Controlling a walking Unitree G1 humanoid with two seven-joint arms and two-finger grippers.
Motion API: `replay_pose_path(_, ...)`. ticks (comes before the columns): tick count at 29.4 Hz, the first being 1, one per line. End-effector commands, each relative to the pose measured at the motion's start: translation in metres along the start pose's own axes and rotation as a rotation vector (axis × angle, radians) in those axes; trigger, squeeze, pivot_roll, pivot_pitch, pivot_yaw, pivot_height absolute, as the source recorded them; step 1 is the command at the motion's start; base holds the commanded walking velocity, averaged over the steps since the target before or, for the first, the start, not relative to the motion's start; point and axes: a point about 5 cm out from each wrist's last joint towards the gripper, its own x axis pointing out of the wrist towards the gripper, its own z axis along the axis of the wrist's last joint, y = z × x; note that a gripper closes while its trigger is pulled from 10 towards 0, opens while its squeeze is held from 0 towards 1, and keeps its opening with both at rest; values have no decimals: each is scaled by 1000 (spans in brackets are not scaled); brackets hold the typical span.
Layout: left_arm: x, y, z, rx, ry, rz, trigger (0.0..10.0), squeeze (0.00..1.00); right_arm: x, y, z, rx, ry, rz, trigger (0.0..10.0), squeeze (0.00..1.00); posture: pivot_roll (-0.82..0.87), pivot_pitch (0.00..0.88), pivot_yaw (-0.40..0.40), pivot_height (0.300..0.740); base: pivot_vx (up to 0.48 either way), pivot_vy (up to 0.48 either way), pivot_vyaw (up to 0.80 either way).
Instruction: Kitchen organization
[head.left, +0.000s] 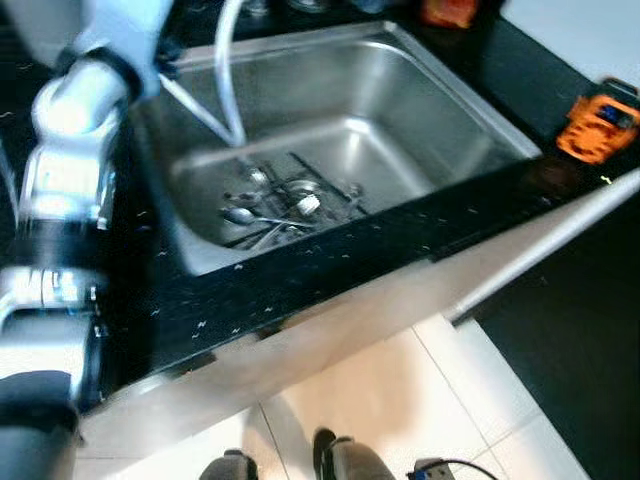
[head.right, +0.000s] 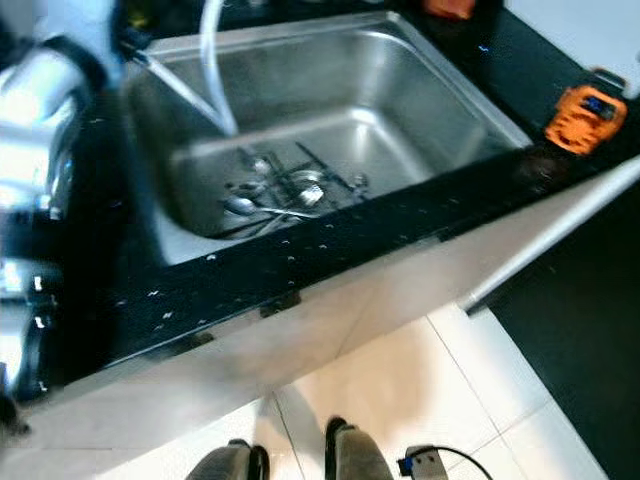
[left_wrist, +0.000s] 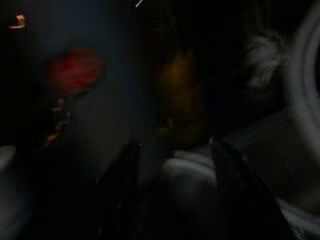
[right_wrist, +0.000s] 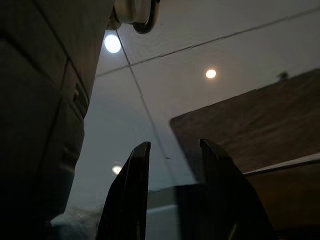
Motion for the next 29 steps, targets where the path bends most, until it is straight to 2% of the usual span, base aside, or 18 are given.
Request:
replay_pose_path(1, -11, -9, -2, -28, 25, 18, 10000, 0, 1, 2, 19, -8, -65, 25, 10000, 0, 104, 143, -88, 740, 0, 0, 800)
replay_pose_path(2, -11, -9, -2, -28, 25, 18, 10000, 0, 1, 2, 19, -8, -65, 25, 10000, 0, 104, 143, -88, 740, 0, 0, 800)
replay_pose_path(5, -24, -11, -3, -44, 68, 52, 10000, 0, 1, 2, 20, -13, -64, 31, 10000, 0, 118, 141, -87, 740, 0, 0, 800)
replay_pose_path(12, -32, -15, 8, -21, 106, 58, 10000, 0, 1, 2, 22, -10, -64, 28, 10000, 0, 129, 136, -82, 740, 0, 0, 800)
replay_pose_path(16, -39, -19, 16, -7, 172, 91, 10000, 0, 1, 1, 20, 17, -59, 2, 10000, 0, 123, 134, -76, 740, 0, 0, 0)
replay_pose_path(21, -45, -20, -1, -2, 342, 94, 10000, 0, 1, 1, 16, 9, -45, 2, 10000, 0, 124, 132, -75, 740, 0, 0, 0)
replay_pose_path(24, -47, -20, -8, -12, 385, 95, 10000, 0, 1, 1, 14, 10, -42, 1, 10000, 0, 121, 132, -74, 740, 0, 0, 0)
replay_pose_path(27, -52, -24, -25, -83, 506, 70, 10000, 0, 1, 0, 13, 9, -37, -5, 10000, 0, 118, 133, -76, 740, 0, 0, 0)
replay_pose_path(29, -52, -25, -29, -88, 529, 65, 10000, 0, 1, -1, 12, 8, -35, -6, 10000, 0, 114, 135, -76, 740, 0, 0, 0)
